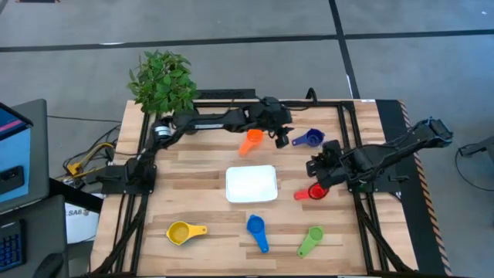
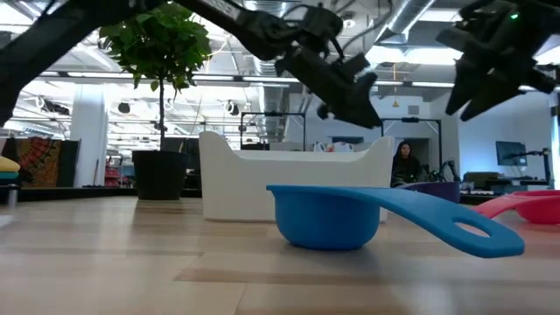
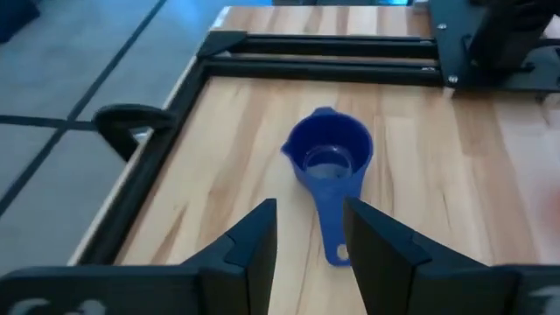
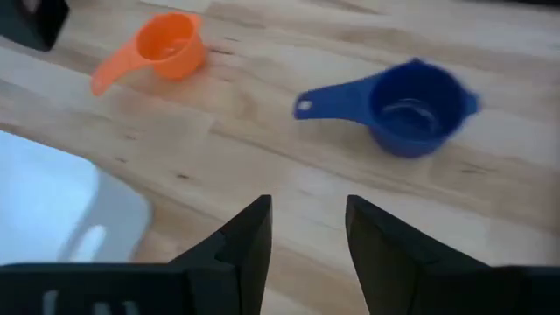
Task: Nest measuring cups in basket
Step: Stack the purple measuring cup into the yellow measuring cup
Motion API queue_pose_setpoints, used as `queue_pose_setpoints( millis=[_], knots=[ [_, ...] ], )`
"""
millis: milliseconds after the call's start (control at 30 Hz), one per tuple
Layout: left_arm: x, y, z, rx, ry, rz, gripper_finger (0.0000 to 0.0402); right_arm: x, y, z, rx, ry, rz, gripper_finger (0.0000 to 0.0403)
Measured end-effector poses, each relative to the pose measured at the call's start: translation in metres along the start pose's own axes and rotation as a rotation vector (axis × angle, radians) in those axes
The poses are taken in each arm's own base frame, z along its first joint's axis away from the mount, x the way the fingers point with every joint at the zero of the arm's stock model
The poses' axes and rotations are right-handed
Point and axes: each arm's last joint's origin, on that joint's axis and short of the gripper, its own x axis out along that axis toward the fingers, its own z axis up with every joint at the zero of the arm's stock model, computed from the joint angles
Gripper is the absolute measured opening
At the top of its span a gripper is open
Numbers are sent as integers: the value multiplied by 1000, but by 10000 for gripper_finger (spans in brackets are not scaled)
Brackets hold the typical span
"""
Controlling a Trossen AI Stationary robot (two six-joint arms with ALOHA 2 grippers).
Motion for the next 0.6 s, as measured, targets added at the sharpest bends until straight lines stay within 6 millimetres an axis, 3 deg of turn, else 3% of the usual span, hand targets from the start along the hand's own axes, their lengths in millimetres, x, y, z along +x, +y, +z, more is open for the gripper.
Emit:
queue_pose_setpoints(
  millis=[400,600],
  knots=[
    [61,0,-37,-99,-3,-76,122,-11,-10,-12,72,39,-32,176],
    [76,-5,-58,-157,18,-117,146,-13,-10,-16,67,70,-22,190]
  ],
)
